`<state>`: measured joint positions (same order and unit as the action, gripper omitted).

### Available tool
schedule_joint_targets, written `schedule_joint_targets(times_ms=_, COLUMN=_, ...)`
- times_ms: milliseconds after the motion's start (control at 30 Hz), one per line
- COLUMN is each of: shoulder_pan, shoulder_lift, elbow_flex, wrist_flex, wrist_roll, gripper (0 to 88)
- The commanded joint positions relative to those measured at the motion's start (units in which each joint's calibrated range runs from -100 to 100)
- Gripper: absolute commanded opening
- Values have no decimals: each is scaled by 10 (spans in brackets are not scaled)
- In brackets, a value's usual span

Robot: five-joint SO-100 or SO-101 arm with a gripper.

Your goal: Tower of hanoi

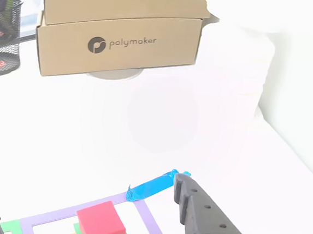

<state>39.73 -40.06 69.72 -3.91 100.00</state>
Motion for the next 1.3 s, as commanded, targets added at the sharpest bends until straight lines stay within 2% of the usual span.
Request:
schedule_joint_targets(times_ms=0, shoulder_pan=14, shoulder_lift=51, elbow_flex=18, wrist_flex=-109, wrist_roll=0, gripper=407)
schedule_joint_targets(times_ms=233, shoulder_pan=22, shoulder_lift=131, elbow_flex=88, wrist_flex=-269, wrist_roll=0, gripper=406)
schedule_joint_targets(times_ms=567, shoulder_pan=3, shoulder_lift=222, elbow_flex=90, wrist_flex=-368, wrist_roll=0, gripper=384)
schedule_joint_targets(times_ms=900, shoulder_pan=-1, shoulder_lift=323, elbow_flex=23, wrist_flex=-414, wrist_roll=0, gripper=378)
schedule_joint_targets(times_ms=1267, shoulder_pan=-32, shoulder_lift=345, elbow_flex=18, wrist_flex=-414, wrist_roll=0, gripper=364)
